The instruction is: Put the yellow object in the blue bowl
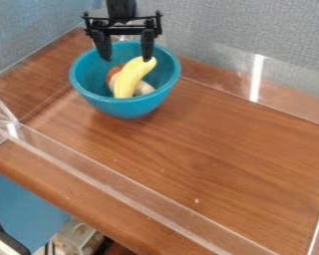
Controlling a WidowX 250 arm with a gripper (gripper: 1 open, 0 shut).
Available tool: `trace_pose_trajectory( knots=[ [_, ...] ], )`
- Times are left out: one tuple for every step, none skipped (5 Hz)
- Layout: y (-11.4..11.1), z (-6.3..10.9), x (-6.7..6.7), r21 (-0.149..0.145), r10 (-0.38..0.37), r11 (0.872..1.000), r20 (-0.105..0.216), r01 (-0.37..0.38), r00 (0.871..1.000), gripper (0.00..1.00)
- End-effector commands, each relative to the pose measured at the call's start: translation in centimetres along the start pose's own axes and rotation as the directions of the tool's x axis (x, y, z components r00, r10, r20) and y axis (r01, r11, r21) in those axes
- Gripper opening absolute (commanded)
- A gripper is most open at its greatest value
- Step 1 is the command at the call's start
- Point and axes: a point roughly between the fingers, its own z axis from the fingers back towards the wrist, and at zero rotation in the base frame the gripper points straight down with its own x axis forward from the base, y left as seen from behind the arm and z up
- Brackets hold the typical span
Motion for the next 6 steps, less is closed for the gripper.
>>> trace_pose_trajectory(
  knots=[
    [0.1,1.9,0.7,0.006,0.047,0.999,0.065,-0.048,0.997,1.0],
    [0.4,1.5,0.2,0.024,0.098,0.995,0.06,-0.1,0.993,1.0],
    [0.4,0.5,0.1,0.035,0.092,0.995,0.052,-0.094,0.994,1.0],
    [0.4,-0.4,0.0,0.046,0.084,0.995,0.044,-0.086,0.995,1.0],
    [0.3,-1.1,-0.6,0.062,0.142,0.988,0.043,-0.144,0.989,1.0],
    [0.2,-1.1,-1.1,0.067,0.201,0.977,0.048,-0.204,0.979,1.0]
  ],
)
